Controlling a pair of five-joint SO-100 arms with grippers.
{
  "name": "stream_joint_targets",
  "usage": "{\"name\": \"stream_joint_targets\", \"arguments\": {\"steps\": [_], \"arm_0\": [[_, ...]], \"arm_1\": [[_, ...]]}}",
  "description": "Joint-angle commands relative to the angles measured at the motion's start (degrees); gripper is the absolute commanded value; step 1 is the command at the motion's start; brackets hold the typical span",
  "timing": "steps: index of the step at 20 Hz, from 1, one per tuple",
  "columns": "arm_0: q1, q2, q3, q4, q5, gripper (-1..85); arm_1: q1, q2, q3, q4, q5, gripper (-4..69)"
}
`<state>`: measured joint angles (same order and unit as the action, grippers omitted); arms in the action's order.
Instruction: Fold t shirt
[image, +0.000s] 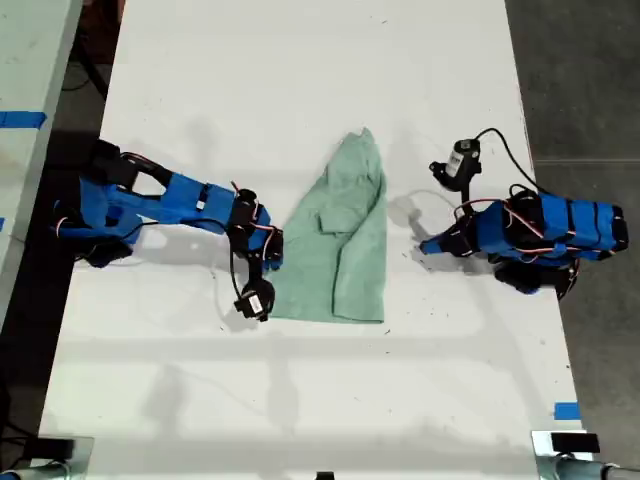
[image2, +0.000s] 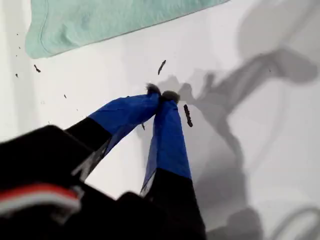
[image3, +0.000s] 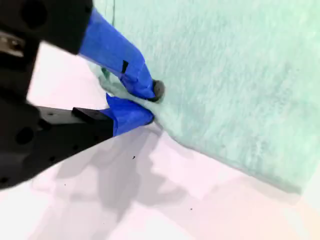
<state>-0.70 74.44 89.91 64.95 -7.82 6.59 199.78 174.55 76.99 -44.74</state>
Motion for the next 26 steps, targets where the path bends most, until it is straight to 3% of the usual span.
{"name": "stream_joint_targets", "arguments": {"steps": [1,5,9,14,18,19,21,26], "arm_0": [[-0.4,3.2,-3.7,5.3,-2.2,-0.1],[-0.1,7.6,-15.6,18.1,-3.1,-0.1],[-1.6,0.7,-33.6,21.8,8.4,-0.1],[-1.9,2.1,-33.8,11.9,20.5,-0.1],[-2.3,0.8,-33.8,8.5,19.2,0.2],[-2.3,-0.2,-33.8,6.5,18.4,1.8],[-2.2,-1.8,-33.8,1.8,18.0,12.7],[-2.0,-7.1,-33.8,-6.9,20.7,16.4]], "arm_1": [[-0.4,0.9,3.1,0.3,-0.8,1.1],[-0.4,0.9,3.1,0.3,-0.8,1.1],[-0.4,0.9,3.1,0.3,-0.8,1.1],[-0.4,0.9,3.1,0.3,-0.8,1.1],[-0.4,0.9,3.1,0.3,-0.8,1.1],[-0.4,0.9,3.1,0.3,-0.8,1.1],[-0.4,0.9,3.1,0.3,-0.8,1.1],[-0.4,0.9,3.1,0.3,-0.8,1.1]]}}
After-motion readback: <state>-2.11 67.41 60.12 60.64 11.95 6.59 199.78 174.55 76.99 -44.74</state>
